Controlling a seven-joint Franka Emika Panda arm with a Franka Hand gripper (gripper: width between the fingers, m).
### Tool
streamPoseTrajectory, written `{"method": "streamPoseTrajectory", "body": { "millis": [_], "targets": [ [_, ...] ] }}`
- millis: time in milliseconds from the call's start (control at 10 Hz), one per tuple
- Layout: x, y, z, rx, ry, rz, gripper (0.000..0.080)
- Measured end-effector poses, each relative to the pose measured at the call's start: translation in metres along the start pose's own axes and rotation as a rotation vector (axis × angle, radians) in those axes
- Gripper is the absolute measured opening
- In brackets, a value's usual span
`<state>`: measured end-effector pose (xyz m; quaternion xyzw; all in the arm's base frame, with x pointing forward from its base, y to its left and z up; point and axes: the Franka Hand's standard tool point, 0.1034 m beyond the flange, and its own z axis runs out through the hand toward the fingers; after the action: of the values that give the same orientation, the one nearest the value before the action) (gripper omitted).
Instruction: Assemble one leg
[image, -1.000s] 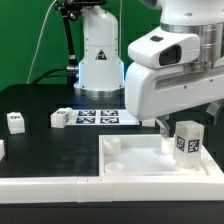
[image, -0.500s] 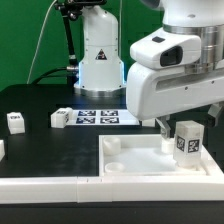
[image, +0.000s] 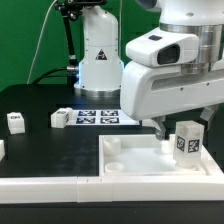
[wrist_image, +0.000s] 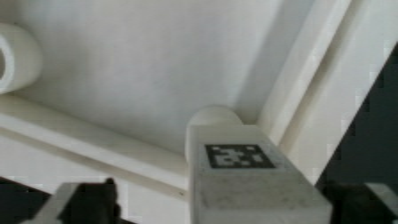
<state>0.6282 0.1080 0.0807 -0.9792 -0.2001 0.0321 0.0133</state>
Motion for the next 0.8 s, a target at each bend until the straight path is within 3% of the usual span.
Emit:
{"method": "streamPoseTrajectory", "body": {
  "millis": [100,200,300,700,800],
  "targets": [
    [0.0000,0.0000,0.0000,0.000,0.000,0.000,0.0392],
    [0.0000,-0.0001,0.0000,0.000,0.000,0.000,0.0392],
    [0.0000,-0.0001,0.0001,0.000,0.000,0.000,0.0290],
    [0.0000,-0.0020,0.0007,0.002,0.002,0.086,0.0290],
    [-0.0012,-0.0070,0.0014,0.001,0.031,0.249,0.0290]
  ]
}}
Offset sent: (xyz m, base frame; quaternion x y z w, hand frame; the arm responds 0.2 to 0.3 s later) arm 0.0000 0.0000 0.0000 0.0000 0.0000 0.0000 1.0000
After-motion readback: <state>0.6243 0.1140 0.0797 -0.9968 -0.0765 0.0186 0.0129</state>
